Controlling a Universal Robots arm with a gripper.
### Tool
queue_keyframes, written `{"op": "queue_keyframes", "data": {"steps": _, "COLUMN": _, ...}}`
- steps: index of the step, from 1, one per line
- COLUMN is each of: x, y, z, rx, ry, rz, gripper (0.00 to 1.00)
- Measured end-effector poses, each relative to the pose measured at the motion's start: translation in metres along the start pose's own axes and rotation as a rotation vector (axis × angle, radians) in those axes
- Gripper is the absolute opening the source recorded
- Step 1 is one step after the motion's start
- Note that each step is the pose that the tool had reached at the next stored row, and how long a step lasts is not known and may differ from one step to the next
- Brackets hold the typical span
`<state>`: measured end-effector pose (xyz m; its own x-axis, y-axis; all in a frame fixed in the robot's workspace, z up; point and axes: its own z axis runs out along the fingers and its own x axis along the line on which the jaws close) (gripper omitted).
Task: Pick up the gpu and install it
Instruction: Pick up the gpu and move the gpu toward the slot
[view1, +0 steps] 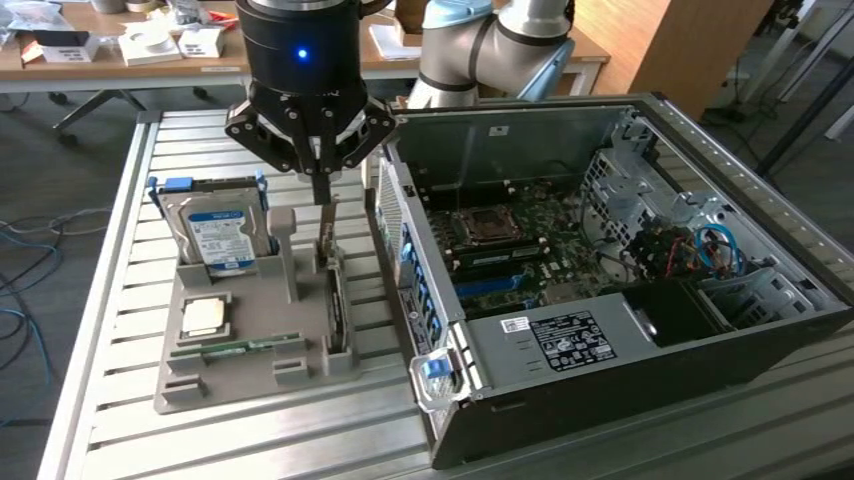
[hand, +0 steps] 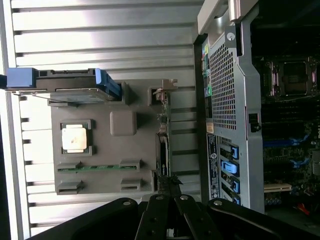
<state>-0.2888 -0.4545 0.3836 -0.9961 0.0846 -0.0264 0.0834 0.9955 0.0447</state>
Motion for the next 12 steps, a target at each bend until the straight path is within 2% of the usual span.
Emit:
{"op": "queue_keyframes", "data": {"steps": 7, "x": 0.0000, "y": 0.0000, "z": 0.0000, "rx": 0.0000, "ry": 0.0000, "rz": 0.000, "gripper": 0.11}}
{"op": "queue_keyframes", "data": {"steps": 9, "x": 0.0000, "y": 0.0000, "z": 0.0000, "rx": 0.0000, "ry": 0.0000, "rz": 0.000, "gripper": 0.23}}
{"op": "queue_keyframes", "data": {"steps": 12, "x": 0.0000, "y": 0.0000, "z": 0.0000, "rx": 0.0001, "ry": 0.0000, "rz": 0.000, "gripper": 0.29}}
